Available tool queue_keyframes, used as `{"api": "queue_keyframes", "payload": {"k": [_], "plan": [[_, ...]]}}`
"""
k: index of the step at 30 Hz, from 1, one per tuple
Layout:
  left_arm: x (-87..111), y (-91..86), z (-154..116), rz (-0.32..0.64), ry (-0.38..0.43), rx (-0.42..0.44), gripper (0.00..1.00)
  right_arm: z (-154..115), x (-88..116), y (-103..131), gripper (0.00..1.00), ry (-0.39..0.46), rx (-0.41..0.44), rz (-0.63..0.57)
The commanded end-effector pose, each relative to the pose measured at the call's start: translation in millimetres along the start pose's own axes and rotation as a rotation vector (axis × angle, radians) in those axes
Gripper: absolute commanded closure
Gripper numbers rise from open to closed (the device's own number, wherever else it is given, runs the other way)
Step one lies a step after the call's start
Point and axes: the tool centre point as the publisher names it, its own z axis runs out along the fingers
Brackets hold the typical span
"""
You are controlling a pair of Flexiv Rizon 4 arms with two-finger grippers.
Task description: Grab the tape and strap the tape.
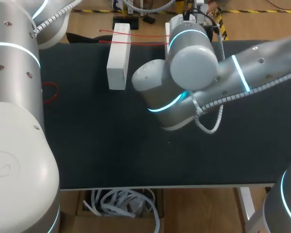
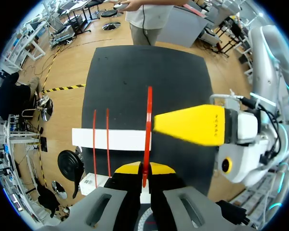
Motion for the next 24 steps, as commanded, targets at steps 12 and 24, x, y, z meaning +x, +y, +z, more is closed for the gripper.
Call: {"api": "queue_keyframes", "payload": {"k": [12, 24], "plan": [[-1.9, -1.1, -1.6, -0.001, 0.004, -0.005, 1.00, -3.3, -14.7, -99.9, 0.15, 0.116, -0.072, 0.035], [-1.9, -1.1, -1.6, -0.001, 0.004, -0.005, 1.00, 33.6, -17.9, -141.3, 0.00, 0.143, -0.102, 0.026]]}}
